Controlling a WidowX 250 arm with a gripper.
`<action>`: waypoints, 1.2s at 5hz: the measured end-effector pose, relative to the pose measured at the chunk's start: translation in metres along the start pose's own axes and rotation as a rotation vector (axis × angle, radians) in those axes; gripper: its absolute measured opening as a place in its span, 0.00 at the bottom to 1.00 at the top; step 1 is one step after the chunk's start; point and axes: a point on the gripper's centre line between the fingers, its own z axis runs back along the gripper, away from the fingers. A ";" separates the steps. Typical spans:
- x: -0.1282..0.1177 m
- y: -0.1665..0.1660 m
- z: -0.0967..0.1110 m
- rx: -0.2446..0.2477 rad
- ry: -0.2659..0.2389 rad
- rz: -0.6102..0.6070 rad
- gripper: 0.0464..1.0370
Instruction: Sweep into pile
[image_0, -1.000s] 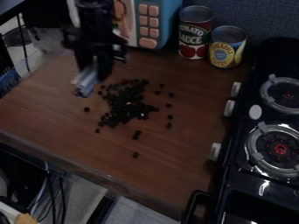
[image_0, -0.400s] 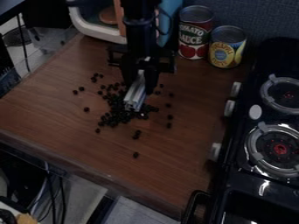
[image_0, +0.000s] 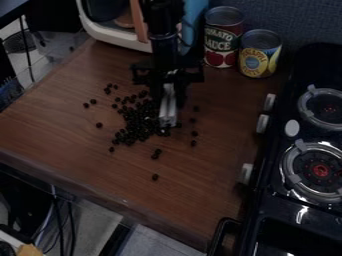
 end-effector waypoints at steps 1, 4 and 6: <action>0.010 -0.021 0.004 -0.039 -0.006 0.038 0.34; 0.026 -0.030 -0.027 0.013 -0.068 0.163 0.34; 0.030 -0.028 -0.028 0.006 -0.089 0.223 0.34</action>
